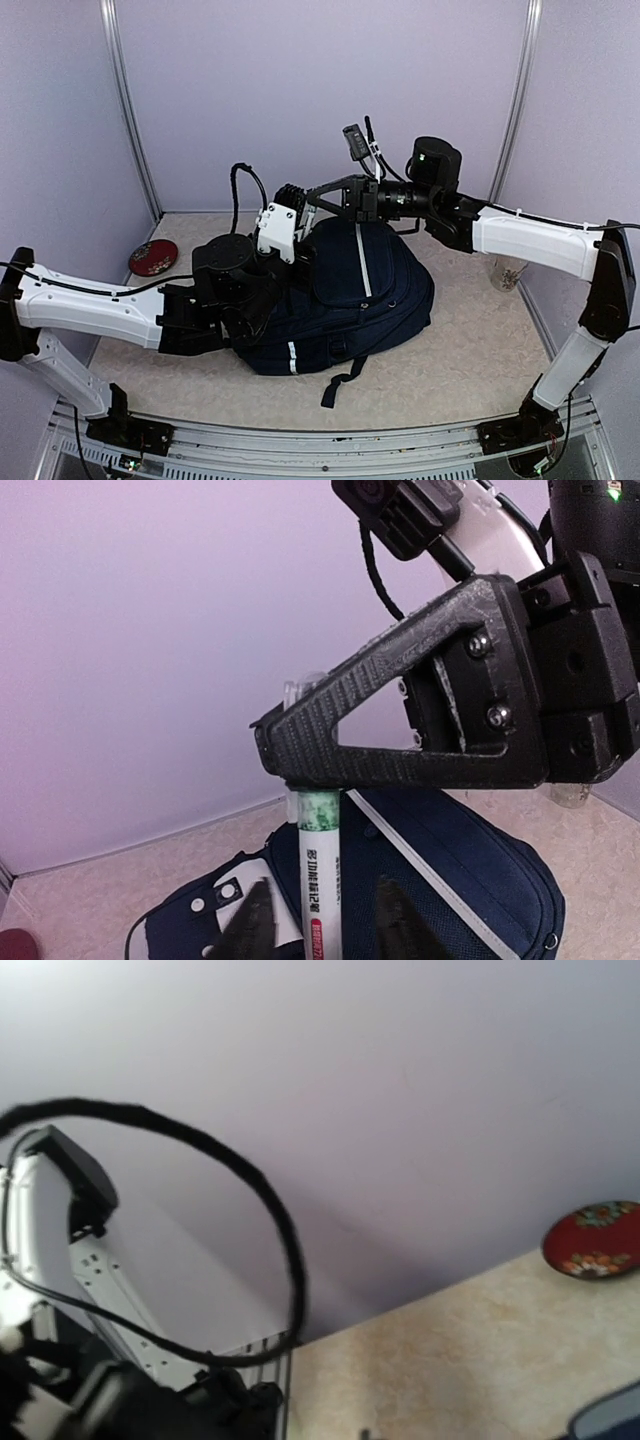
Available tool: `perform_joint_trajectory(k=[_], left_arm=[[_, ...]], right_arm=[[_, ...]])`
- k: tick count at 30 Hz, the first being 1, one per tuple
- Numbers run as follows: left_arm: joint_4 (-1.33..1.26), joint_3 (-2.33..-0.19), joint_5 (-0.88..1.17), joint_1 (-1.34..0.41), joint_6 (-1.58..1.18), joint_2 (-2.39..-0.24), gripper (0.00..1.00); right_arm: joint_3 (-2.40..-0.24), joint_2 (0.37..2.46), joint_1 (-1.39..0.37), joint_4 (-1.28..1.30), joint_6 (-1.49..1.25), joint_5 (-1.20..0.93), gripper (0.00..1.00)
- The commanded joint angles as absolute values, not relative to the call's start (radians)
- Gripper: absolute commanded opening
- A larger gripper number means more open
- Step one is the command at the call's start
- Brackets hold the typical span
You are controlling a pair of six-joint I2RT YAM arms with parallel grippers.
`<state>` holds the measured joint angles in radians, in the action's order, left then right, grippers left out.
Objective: Pack the student bag
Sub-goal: Pass from the left arm to the right, then place the pen in the upper front pocket of the bag.
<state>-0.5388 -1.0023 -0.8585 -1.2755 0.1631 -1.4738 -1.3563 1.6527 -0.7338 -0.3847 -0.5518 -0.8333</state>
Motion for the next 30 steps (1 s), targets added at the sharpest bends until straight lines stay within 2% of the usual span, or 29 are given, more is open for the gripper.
perform_joint_trajectory(k=[1,6,10,14,19,30], left_arm=[[-0.49,-1.048,-0.829,-1.272,0.141,-1.472,0.96],[-0.28,-1.074,-0.834,-1.169,-0.006,-1.445,0.99],[0.02,-1.083,-0.75,-0.943,-0.296,-1.425,0.99],[0.236,-1.026,-0.584,-0.693,-0.537,-1.441,0.99],[0.277,-0.899,-0.454,-0.507,-0.654,-1.497,0.99],[0.206,-0.894,-0.355,-0.498,-0.664,-1.694,0.96]], right_arm=[[-1.334,1.587,-0.692,-0.297,-0.516,-0.775,0.0],[-1.212,1.443,-0.502,-0.212,-0.577,-0.653,0.0],[-1.039,1.319,-0.285,-0.262,-0.692,-0.609,0.0],[-0.914,1.254,-0.178,-0.294,-0.751,-0.558,0.0],[-0.816,1.248,-0.175,-0.408,-0.83,-0.543,0.0],[-0.797,1.461,-0.329,-0.697,-1.001,-0.635,0.0]])
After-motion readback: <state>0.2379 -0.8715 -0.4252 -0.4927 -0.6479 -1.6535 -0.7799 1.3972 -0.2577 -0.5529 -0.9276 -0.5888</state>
